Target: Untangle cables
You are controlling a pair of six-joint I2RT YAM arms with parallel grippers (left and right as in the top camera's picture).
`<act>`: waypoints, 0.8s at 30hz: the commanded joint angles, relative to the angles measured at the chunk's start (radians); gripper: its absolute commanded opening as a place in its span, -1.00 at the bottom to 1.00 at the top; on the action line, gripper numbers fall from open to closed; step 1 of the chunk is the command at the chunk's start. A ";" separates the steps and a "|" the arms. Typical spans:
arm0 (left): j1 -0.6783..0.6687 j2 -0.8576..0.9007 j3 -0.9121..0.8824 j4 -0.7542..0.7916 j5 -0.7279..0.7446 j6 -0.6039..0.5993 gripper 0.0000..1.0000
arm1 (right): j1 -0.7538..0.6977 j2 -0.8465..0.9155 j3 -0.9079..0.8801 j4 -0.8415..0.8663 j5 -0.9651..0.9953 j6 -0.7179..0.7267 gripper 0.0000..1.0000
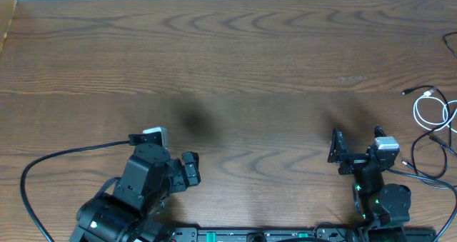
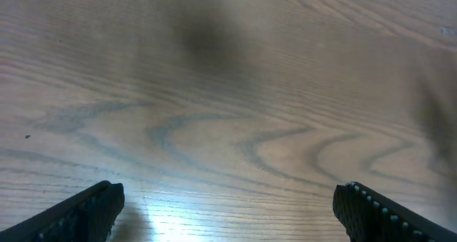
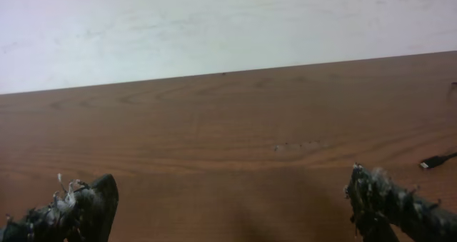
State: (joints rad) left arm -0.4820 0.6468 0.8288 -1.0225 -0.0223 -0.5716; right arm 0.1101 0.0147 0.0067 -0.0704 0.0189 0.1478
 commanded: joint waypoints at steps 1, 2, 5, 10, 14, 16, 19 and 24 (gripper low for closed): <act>0.057 -0.020 -0.032 0.004 -0.018 0.040 0.96 | 0.010 -0.006 -0.001 -0.004 -0.003 -0.011 0.99; 0.076 -0.030 -0.047 0.013 -0.016 0.040 0.96 | 0.010 -0.006 -0.001 -0.004 -0.003 -0.011 0.99; 0.141 -0.084 -0.126 0.074 0.002 0.040 0.96 | 0.010 -0.006 -0.001 -0.004 -0.003 -0.011 0.98; 0.226 -0.218 -0.293 0.217 0.056 0.048 0.96 | 0.010 -0.006 -0.001 -0.004 -0.003 -0.011 0.99; 0.289 -0.355 -0.461 0.388 0.094 0.060 0.96 | 0.010 -0.006 -0.001 -0.004 -0.003 -0.011 0.99; 0.310 -0.406 -0.518 0.459 0.103 0.072 0.96 | 0.010 -0.006 -0.001 -0.004 -0.003 -0.010 0.99; 0.341 -0.478 -0.595 0.563 0.117 0.089 0.97 | 0.010 -0.006 -0.001 -0.005 -0.003 -0.010 0.98; 0.380 -0.563 -0.683 0.731 0.121 0.140 0.96 | 0.010 -0.006 -0.001 -0.004 -0.003 -0.011 0.98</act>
State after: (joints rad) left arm -0.1242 0.1326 0.1825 -0.3573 0.0807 -0.4957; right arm 0.1101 0.0147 0.0067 -0.0704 0.0189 0.1478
